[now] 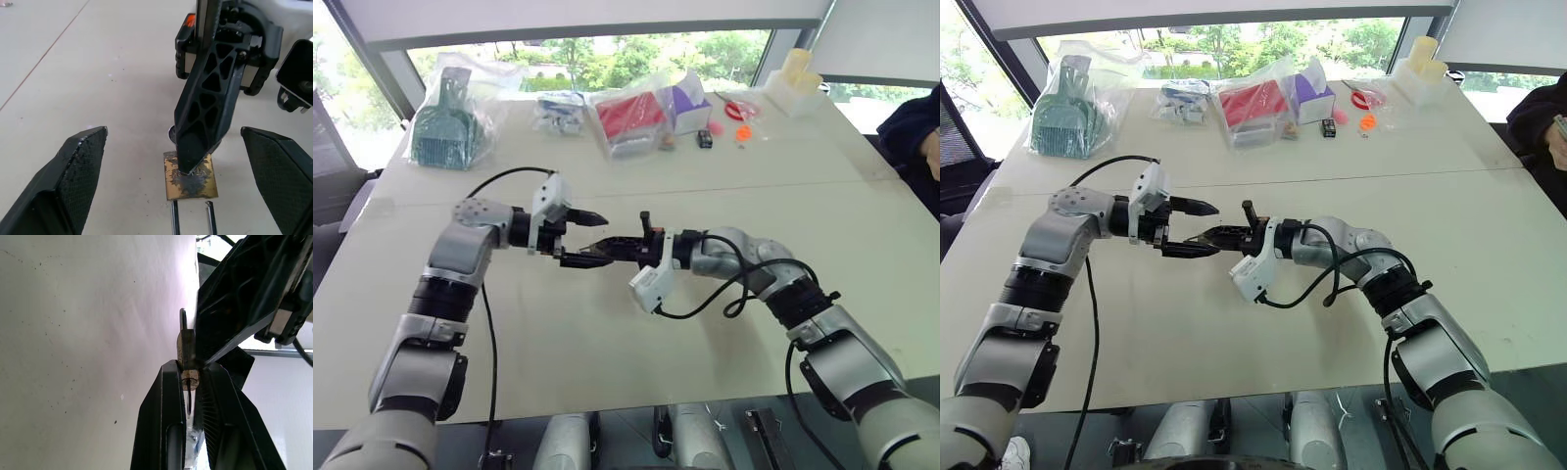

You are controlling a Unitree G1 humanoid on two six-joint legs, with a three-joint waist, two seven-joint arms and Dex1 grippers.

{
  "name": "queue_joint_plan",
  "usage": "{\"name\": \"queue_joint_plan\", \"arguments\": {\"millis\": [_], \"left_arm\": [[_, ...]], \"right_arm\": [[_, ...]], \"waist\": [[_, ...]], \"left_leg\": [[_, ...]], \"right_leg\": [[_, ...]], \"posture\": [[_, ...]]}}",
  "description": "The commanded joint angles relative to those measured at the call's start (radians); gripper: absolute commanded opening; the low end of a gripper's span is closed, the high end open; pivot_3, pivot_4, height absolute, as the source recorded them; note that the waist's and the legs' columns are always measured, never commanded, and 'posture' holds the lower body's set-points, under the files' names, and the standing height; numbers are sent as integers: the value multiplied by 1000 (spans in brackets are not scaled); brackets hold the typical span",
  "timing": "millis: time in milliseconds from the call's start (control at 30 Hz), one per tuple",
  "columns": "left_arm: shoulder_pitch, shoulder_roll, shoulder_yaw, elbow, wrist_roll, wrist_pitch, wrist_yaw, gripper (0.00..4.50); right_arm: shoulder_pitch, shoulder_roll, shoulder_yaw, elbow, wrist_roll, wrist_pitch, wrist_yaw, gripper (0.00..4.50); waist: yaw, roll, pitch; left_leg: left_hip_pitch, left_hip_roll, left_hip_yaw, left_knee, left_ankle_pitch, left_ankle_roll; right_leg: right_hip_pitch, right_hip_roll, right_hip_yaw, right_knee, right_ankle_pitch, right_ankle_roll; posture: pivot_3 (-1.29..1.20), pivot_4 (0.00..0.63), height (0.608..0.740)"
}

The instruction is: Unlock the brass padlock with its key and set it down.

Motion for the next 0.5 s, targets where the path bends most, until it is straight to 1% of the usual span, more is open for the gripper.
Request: {"name": "queue_joint_plan", "arguments": {"millis": [33,167,200,267,367,500], "left_arm": [[16,37,79,-91,-67,43,34,4465],[50,69,115,-159,-104,104,77,4465],[63,70,128,-175,-113,118,100,4234],[94,75,149,-209,-134,142,130,3635],[131,74,146,-242,-136,139,155,2412],[184,53,105,-278,-116,104,184,785]], "right_arm": [[-5,-8,-16,-41,28,2,-5,0],[7,-14,-20,-39,30,15,-10,0],[9,-14,-22,-39,31,19,-11,0],[11,-13,-25,-38,34,26,-12,0],[8,-11,-23,-35,36,31,-14,0],[2,-7,-17,-29,34,32,-15,0]], "waist": [[0,0,0],[1,0,0],[1,0,0],[1,0,0],[1,0,0],[2,0,0]], "left_leg": [[0,0,0,0,0,0],[0,0,0,0,0,0],[0,0,0,0,0,0],[0,0,0,0,0,0],[0,0,0,0,0,0],[0,0,0,0,1,-1]], "right_leg": [[0,0,0,0,0,0],[0,0,0,0,0,0],[0,0,0,0,0,0],[0,0,1,0,0,0],[0,0,1,0,0,0],[0,0,1,0,0,0]], "posture": [[0,150,740],[0,150,740],[0,150,740],[0,150,740],[0,150,740],[0,150,740]]}}
